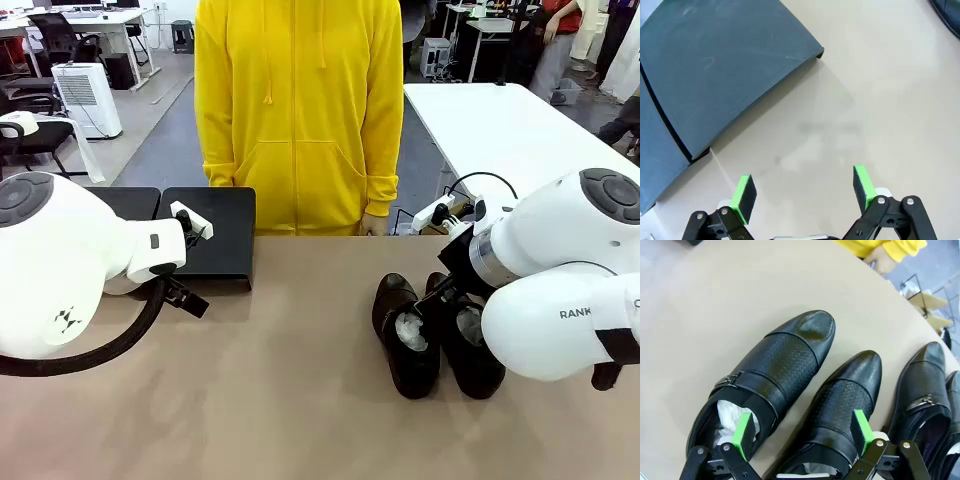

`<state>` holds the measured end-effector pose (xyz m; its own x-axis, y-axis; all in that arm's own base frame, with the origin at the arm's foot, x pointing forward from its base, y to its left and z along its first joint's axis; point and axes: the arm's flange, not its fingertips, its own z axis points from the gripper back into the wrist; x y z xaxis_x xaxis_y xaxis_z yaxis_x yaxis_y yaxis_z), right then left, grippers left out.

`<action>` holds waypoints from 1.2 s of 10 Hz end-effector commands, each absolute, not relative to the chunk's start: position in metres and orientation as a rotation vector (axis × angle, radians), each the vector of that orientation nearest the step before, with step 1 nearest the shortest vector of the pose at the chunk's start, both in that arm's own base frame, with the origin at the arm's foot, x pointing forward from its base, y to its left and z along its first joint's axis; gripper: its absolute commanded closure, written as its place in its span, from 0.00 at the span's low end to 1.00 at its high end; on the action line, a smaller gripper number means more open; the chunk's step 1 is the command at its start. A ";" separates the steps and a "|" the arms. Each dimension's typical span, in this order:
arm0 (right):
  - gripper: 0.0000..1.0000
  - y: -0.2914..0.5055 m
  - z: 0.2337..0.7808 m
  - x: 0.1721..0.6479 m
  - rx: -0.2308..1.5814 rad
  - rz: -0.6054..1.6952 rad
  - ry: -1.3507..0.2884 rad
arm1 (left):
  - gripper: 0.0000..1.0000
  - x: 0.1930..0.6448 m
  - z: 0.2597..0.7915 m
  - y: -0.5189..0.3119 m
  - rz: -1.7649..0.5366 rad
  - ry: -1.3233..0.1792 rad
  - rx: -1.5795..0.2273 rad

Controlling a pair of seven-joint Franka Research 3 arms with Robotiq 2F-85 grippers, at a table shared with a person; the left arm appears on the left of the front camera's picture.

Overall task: Organize the shoes by placing them on the stand.
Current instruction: Pick up one Shoe and place it in the middle of the table.

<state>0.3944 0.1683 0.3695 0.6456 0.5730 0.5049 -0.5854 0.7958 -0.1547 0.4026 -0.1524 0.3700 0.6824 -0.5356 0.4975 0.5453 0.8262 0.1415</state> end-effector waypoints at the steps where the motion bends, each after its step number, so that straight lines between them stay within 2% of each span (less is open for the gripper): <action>1: 0.00 0.168 0.369 0.394 0.023 0.659 -0.566 | 0.00 0.403 0.370 -0.152 -0.606 -0.552 -0.019; 12: 0.00 0.168 0.369 0.394 0.023 0.659 -0.566 | 0.00 0.403 0.370 -0.152 -0.606 -0.552 -0.019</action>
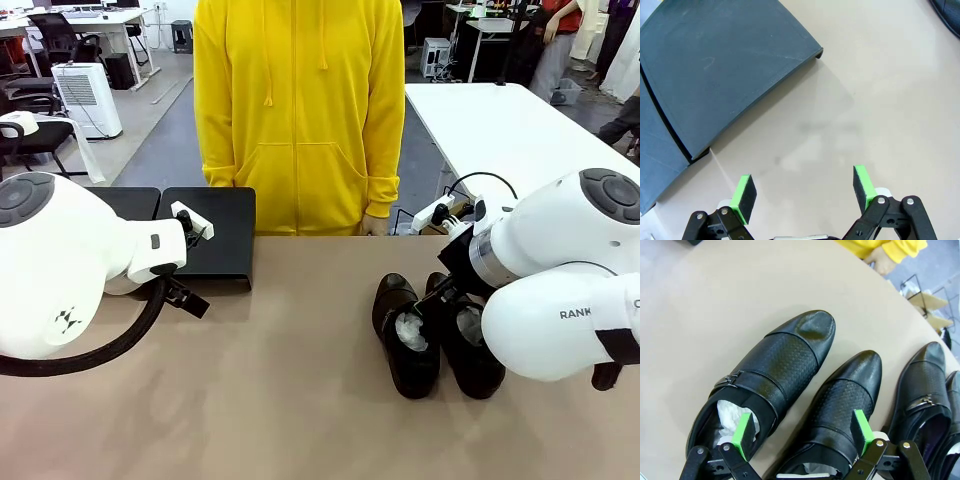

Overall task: Organize the shoes by placing them on the stand.
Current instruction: Pick up one Shoe and place it in the middle of the table.

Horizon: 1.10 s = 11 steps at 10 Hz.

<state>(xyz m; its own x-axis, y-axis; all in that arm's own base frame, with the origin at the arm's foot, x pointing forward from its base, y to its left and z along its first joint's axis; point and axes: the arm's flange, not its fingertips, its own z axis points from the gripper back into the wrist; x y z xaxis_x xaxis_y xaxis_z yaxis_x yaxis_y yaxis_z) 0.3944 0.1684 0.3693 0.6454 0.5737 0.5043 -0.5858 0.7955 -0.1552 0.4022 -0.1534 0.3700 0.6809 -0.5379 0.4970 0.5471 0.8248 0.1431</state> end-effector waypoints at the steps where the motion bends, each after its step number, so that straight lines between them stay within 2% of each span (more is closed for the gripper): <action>1: 0.00 0.168 0.369 0.394 0.023 0.660 -0.566 | 0.00 0.403 0.370 -0.152 -0.606 -0.552 -0.019; 2: 0.00 0.153 0.390 0.394 0.025 0.613 -0.579 | 0.00 0.402 0.370 -0.153 -0.609 -0.552 -0.018; 4: 0.00 0.110 0.437 0.400 0.016 0.552 -0.646 | 0.00 0.400 0.415 -0.142 -0.627 -0.618 -0.042; 6: 0.00 0.065 0.471 0.406 0.106 0.524 -0.658 | 0.00 0.406 0.455 -0.121 -0.612 -0.578 -0.107; 7: 0.00 0.043 0.485 0.402 0.231 0.532 -0.654 | 0.00 0.410 0.480 -0.103 -0.623 -0.529 -0.208; 9: 0.00 0.000 0.499 0.380 0.342 0.532 -0.670 | 0.00 0.411 0.508 -0.063 -0.655 -0.497 -0.285; 11: 0.00 -0.030 0.502 0.353 0.316 0.514 -0.704 | 0.00 0.409 0.518 -0.046 -0.642 -0.502 -0.332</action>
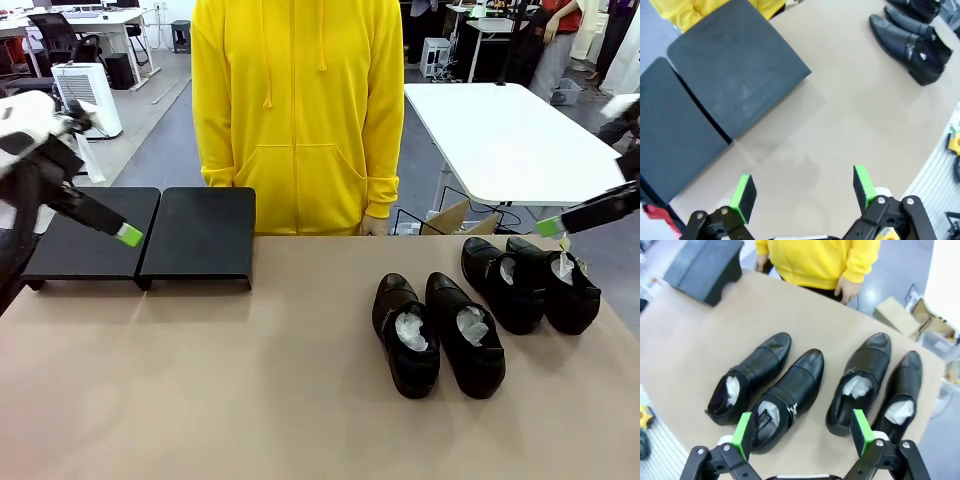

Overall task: Organize the shoes by placing them on the stand.
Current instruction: Pick up one Shoe and place it in the middle of the table.

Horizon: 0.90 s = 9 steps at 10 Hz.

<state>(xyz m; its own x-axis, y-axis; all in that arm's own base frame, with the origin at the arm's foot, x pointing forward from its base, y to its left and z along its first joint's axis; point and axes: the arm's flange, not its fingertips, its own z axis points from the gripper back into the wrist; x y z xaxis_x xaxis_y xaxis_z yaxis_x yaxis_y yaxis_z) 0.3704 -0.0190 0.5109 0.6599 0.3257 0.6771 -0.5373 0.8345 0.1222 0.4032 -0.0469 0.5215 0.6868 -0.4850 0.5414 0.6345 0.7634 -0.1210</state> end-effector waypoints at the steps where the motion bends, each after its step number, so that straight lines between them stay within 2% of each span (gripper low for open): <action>1: 0.00 -0.037 0.501 0.342 0.340 0.542 -0.708 | 0.00 0.406 0.521 -0.046 -0.663 -0.504 -0.366; 3: 0.00 -0.047 0.496 0.330 0.363 0.555 -0.707 | 0.00 0.409 0.517 -0.048 -0.674 -0.469 -0.423; 5: 0.00 -0.046 0.494 0.337 0.355 0.532 -0.675 | 0.00 0.412 0.516 -0.052 -0.652 -0.474 -0.409; 6: 0.00 -0.051 0.518 0.350 0.340 0.523 -0.687 | 0.00 0.403 0.516 -0.050 -0.653 -0.474 -0.402; 9: 0.00 -0.051 0.518 0.350 0.340 0.523 -0.687 | 0.00 0.403 0.516 -0.050 -0.653 -0.474 -0.402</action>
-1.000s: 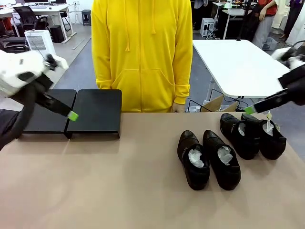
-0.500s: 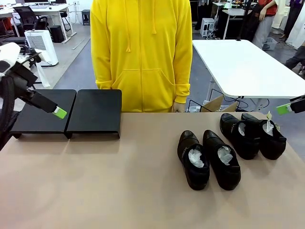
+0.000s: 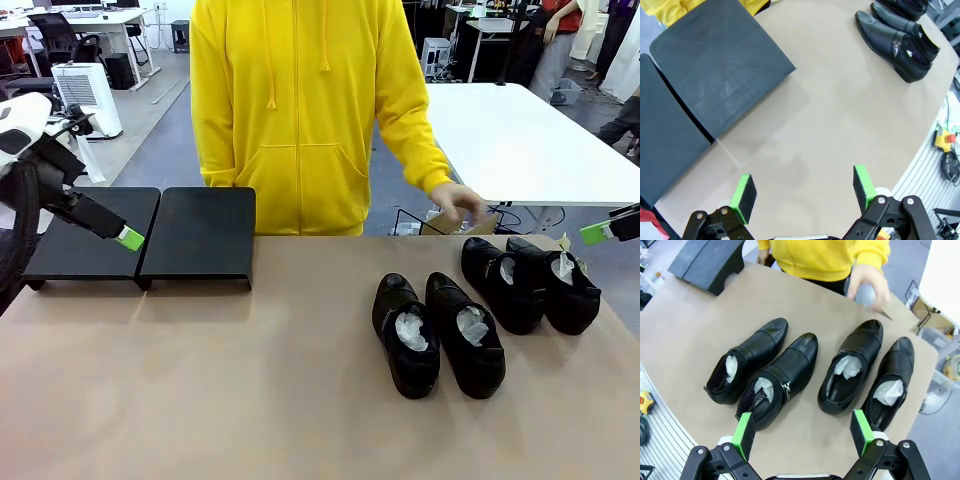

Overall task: Organize the shoes by placing them on the stand.
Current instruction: Pick up one Shoe and place it in the middle of the table.

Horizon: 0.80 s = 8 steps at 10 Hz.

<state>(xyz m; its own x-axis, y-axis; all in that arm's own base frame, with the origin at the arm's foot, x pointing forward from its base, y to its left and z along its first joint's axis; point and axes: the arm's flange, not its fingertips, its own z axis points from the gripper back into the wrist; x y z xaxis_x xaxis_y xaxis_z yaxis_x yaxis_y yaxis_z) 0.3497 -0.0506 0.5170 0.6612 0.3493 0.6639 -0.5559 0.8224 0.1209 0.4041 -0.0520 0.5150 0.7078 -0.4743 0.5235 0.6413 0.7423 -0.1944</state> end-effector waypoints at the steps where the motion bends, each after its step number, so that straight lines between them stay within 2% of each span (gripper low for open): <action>1: 0.00 -0.051 0.518 0.350 0.340 0.523 -0.687 | 0.00 0.403 0.516 -0.050 -0.653 -0.474 -0.402; 8: 0.00 -0.051 0.518 0.350 0.340 0.523 -0.687 | 0.00 0.403 0.516 -0.050 -0.653 -0.474 -0.402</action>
<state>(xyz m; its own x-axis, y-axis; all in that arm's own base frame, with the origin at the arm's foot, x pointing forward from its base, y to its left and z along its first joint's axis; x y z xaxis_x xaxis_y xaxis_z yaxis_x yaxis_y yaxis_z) 0.3496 -0.0511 0.5171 0.6617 0.3485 0.6639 -0.5544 0.8235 0.1203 0.4035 -0.0527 0.5154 0.7074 -0.4764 0.5221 0.6418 0.7423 -0.1923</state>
